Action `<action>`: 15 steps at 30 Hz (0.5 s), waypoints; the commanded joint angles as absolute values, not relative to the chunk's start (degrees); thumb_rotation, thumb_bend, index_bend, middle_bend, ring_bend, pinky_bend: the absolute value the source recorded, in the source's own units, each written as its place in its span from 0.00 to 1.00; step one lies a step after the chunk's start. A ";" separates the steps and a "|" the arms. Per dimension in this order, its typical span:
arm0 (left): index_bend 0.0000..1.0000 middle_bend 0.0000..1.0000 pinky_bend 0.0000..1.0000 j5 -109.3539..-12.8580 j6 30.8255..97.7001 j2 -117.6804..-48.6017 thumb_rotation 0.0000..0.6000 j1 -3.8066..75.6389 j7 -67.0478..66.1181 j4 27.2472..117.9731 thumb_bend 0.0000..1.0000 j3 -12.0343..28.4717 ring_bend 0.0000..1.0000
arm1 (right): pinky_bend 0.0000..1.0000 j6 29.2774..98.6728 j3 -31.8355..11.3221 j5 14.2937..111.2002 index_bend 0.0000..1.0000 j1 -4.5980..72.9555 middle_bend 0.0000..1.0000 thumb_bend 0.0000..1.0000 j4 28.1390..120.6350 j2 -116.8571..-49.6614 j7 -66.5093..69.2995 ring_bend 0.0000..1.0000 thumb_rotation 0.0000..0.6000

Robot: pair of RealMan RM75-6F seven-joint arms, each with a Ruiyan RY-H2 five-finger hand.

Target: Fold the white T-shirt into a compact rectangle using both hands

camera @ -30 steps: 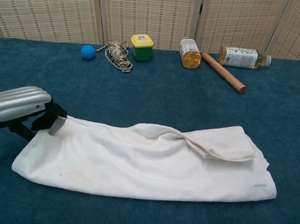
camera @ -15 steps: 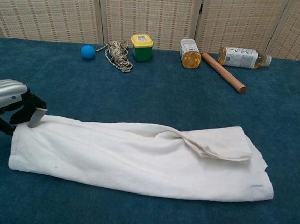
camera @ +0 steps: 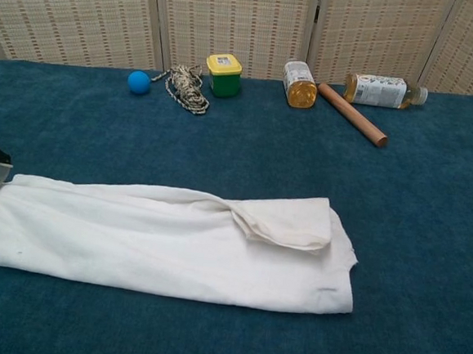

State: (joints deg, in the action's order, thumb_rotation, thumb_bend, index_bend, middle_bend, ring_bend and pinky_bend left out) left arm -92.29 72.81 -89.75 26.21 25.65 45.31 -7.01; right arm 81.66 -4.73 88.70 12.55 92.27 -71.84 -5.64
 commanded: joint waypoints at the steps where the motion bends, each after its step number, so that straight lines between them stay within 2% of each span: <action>1: 0.69 0.86 0.95 -91.60 72.39 -88.53 1.00 25.74 25.25 46.06 0.59 -6.43 0.77 | 1.00 81.79 -4.78 88.77 0.33 12.55 0.94 0.51 92.34 -71.78 -5.59 0.99 1.00; 6: 0.68 0.86 0.95 -90.77 71.00 -84.64 1.00 26.60 21.32 53.48 0.59 -5.13 0.76 | 1.00 82.33 -4.83 89.04 0.33 12.38 0.94 0.51 92.44 -71.38 -5.15 0.99 1.00; 15: 0.68 0.86 0.95 -88.34 66.28 -76.26 1.00 30.54 8.07 75.87 0.59 -1.23 0.76 | 1.00 83.76 -4.71 89.29 0.33 11.50 0.94 0.51 91.91 -70.56 -3.37 0.99 1.00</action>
